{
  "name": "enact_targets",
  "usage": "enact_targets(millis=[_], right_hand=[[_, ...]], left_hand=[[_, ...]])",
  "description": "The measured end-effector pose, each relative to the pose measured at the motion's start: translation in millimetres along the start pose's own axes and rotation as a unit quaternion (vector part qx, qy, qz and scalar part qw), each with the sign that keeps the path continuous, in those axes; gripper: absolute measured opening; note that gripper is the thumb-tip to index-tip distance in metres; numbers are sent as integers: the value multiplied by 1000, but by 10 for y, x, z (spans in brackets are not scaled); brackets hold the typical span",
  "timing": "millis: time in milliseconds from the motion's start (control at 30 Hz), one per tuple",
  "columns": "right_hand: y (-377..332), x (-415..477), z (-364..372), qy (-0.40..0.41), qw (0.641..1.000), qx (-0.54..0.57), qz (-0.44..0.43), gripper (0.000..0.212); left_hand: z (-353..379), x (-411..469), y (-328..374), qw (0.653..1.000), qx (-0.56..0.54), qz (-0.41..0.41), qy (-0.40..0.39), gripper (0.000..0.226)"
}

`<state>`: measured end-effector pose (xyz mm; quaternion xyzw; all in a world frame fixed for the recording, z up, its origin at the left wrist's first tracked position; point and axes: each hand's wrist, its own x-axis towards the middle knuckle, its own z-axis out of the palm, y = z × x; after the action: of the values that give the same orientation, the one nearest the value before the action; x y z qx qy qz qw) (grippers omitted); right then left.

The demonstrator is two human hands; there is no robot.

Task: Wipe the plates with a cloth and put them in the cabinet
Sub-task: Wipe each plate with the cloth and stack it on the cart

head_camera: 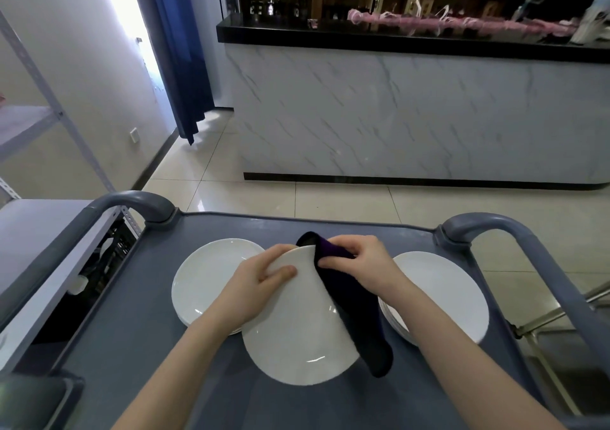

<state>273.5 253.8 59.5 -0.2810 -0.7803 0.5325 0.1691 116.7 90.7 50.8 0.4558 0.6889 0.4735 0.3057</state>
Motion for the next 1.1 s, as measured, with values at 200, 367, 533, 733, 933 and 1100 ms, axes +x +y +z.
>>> enact_targets(millis=[200, 367, 533, 733, 933, 1100], right_hand=[[257, -298, 38, 84, 961, 253, 78, 27], [426, -544, 196, 77, 934, 323, 135, 31], [215, -403, 47, 81, 959, 263, 65, 26], [3, -269, 36, 19, 988, 153, 10, 24], [176, -388, 93, 186, 908, 365, 85, 22], [311, -522, 254, 237, 859, 422, 163, 18]], left_hand=[[-70, -98, -102, 978, -139, -30, 151, 23], [-84, -98, -125, 972, -167, -57, 157, 27], [-159, -12, 21, 998, -56, -31, 8, 24], [-99, 55, 110, 998, 6, -44, -41, 28], [33, -169, -119, 971, -181, -67, 140, 36], [284, -239, -186, 956, -209, -75, 191, 31]])
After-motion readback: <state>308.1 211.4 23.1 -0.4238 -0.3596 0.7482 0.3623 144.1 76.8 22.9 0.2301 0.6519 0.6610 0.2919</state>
